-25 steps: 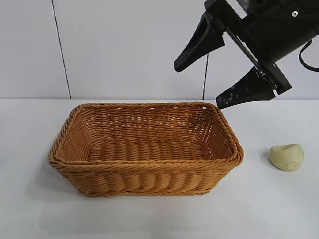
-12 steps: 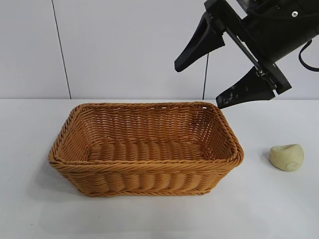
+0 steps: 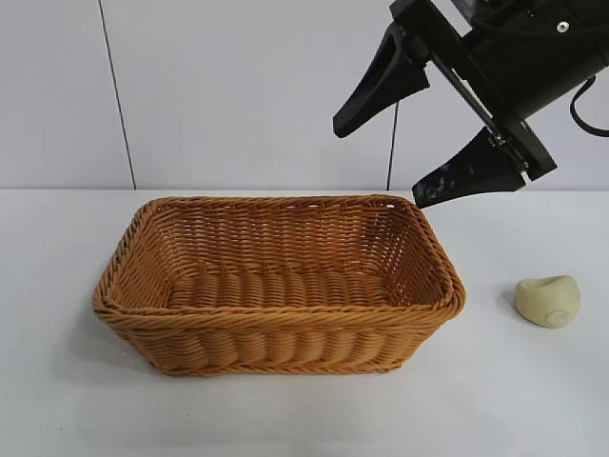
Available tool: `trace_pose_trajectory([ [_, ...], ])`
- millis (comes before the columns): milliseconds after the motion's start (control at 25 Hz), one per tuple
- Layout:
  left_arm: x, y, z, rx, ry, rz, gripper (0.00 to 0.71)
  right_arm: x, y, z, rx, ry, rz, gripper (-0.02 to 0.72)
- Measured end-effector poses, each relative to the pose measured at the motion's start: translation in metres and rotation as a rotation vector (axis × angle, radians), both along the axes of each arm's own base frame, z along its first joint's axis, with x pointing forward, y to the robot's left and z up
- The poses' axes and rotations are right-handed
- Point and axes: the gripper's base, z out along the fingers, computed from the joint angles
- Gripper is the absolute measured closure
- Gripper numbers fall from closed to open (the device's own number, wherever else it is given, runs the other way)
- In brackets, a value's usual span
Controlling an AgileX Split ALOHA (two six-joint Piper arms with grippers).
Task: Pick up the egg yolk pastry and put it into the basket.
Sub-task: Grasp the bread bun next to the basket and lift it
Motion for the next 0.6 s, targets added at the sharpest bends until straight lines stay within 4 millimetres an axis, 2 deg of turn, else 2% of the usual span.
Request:
trace_pose_trajectory([
  [320, -0.031, 0.000, 0.002, -0.008, -0.198, -0.002, 0.020, 0.003, -0.002, 0.004, -0.045, -0.029, 0.023, 0.062],
  [600, -0.032, 0.000, 0.002, -0.007, -0.204, -0.004, 0.020, 0.016, -0.022, 0.025, -0.349, -0.054, 0.016, 0.062],
])
